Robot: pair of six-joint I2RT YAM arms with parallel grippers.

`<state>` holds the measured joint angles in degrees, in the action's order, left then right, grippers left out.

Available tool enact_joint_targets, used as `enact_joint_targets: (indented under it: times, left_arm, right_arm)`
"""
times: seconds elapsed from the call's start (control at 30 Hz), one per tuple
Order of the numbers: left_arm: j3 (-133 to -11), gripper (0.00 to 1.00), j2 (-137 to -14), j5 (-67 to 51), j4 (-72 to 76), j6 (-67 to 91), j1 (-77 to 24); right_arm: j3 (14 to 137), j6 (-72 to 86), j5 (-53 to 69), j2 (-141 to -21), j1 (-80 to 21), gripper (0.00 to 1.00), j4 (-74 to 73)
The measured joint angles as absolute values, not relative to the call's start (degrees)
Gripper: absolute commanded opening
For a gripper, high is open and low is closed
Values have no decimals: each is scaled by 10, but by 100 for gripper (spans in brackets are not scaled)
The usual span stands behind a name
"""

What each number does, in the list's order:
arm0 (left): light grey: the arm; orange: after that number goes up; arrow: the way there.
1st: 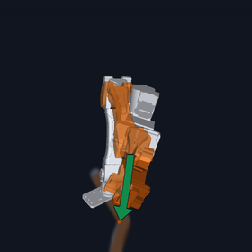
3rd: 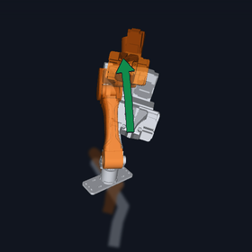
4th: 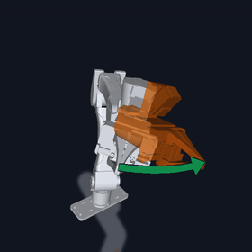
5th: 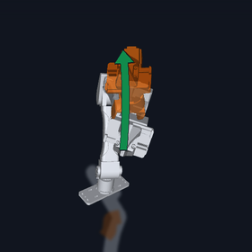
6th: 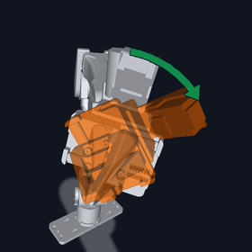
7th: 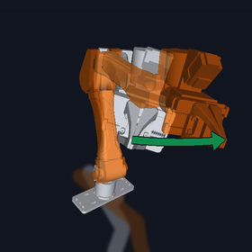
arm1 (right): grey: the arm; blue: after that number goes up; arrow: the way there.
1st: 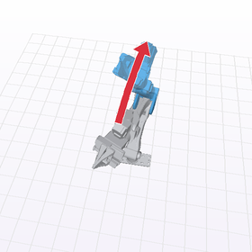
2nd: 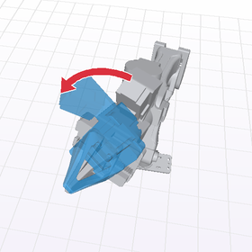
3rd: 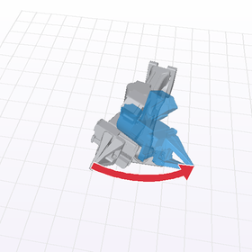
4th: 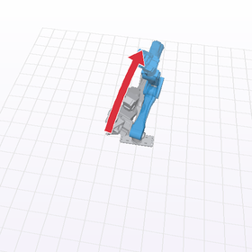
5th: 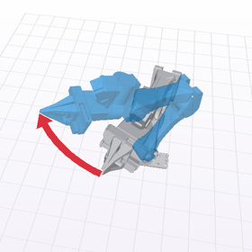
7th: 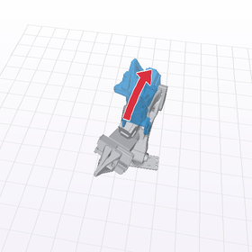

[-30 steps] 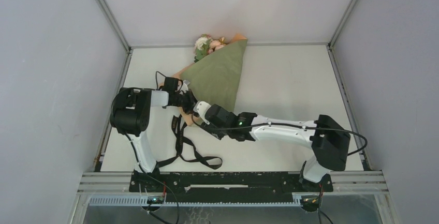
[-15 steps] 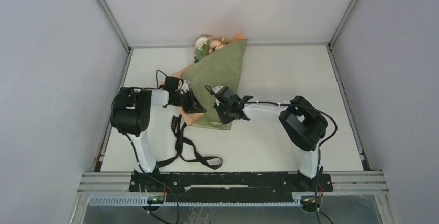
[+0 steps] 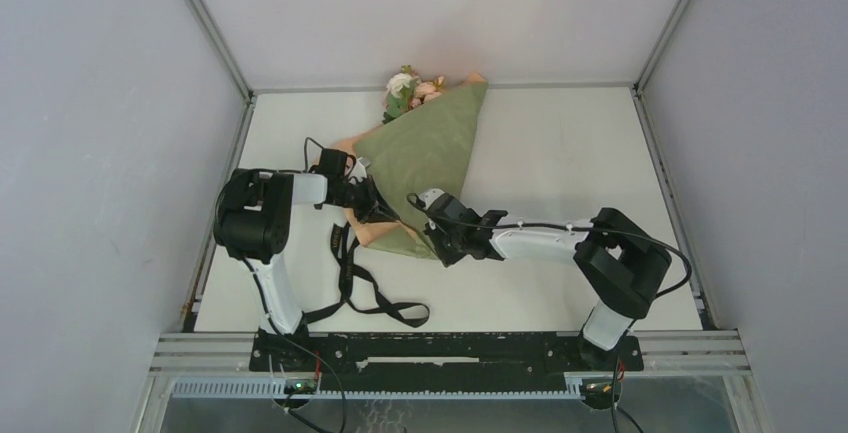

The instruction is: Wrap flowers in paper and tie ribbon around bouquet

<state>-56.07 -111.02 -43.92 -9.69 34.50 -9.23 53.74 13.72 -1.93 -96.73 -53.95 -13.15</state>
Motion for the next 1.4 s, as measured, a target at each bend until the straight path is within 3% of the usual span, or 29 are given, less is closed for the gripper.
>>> enact_joint_targets:
  times: [0.2,0.37,0.67,0.87,1.1,1.27,1.4]
  left_arm:
    - [-561,0,-1110,-437,-93,345,-91]
    - [-561,0,-1110,-437,-93,345,-91]
    - [-561,0,-1110,-437,-92,345,-90]
    - [-561,0,-1110,-437,-92,344,-90]
    - [-561,0,-1110,-436,-92,344,-90]
    - [-561,0,-1110,-435,-92,344,-90]
    - [-561,0,-1110,-435,-92,344,-90]
  right_arm:
    - [588,127,1,-960,-521,0,-194]
    - [652,132,32,-999,-517,0,-164]
    - [650,158,104,-1086,-518,0,-124]
    - [599,170,107,-1056,-518,0,-88]
    - [554,179,120,-947,-508,23,-168]
    - [555,209,130,-857,-448,20,-163]
    - [588,234,150,-891,-401,12,-130]
